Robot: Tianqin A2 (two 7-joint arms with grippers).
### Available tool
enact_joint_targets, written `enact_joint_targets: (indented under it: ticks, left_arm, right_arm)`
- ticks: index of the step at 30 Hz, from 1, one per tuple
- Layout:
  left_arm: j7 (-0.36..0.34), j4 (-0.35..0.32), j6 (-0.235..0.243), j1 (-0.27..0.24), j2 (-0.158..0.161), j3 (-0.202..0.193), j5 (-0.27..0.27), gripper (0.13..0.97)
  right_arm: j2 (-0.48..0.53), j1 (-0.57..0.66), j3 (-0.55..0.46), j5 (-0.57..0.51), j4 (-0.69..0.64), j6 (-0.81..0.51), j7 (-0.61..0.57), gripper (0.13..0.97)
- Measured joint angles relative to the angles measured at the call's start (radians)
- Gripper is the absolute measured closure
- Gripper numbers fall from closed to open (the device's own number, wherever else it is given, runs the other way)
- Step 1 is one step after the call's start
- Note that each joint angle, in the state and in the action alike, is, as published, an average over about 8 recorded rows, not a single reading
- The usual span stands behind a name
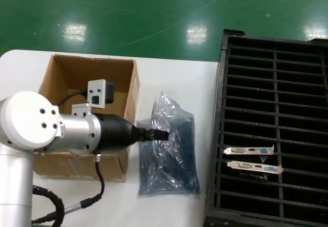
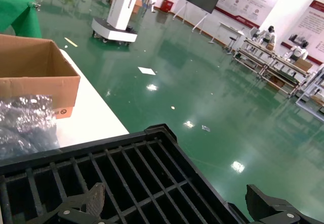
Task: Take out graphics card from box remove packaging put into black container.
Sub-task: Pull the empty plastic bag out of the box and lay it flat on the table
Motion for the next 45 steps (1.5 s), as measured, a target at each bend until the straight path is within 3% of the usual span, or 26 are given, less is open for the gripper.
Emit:
enact_joint_targets:
  ticks: [7, 13, 16, 20, 22, 25, 32, 45]
  left_arm:
    - [0.009, -0.043, 0.003, -0.008, -0.044, -0.017, -0.024, 0.741]
    - [0.107, -0.190, -0.021, 0.014, -0.133, -0.023, -0.026, 0.596]
    - [0.203, -0.303, -0.083, 0.048, -0.181, -0.019, 0.012, 0.546]
    - [0.333, -0.443, -0.195, 0.108, -0.226, -0.020, 0.103, 0.442]
    - [0.379, -0.485, -0.240, 0.132, -0.236, -0.022, 0.136, 0.390]
    - [0.419, -0.506, -0.281, 0.154, -0.241, -0.023, 0.142, 0.346]
    - [0.476, -0.481, -0.350, 0.191, -0.233, -0.013, 0.048, 0.222]
    - [0.640, -0.432, -0.536, 0.291, -0.219, 0.009, -0.173, 0.145]
  right_arm:
    - [0.000, 0.000, 0.000, 0.000, 0.000, 0.000, 0.000, 0.129]
    - [0.000, 0.000, 0.000, 0.000, 0.000, 0.000, 0.000, 0.129]
    - [0.000, 0.000, 0.000, 0.000, 0.000, 0.000, 0.000, 0.129]
    - [0.000, 0.000, 0.000, 0.000, 0.000, 0.000, 0.000, 0.129]
    - [-0.002, -0.002, 0.000, 0.001, 0.001, 0.003, -0.001, 0.129]
    - [-0.009, -0.011, 0.000, 0.004, 0.003, 0.014, -0.004, 0.129]
    - [-0.047, -0.054, 0.000, 0.021, 0.017, 0.074, -0.023, 0.129]
    - [-0.143, -0.162, -0.001, 0.063, 0.050, 0.223, -0.069, 0.129]
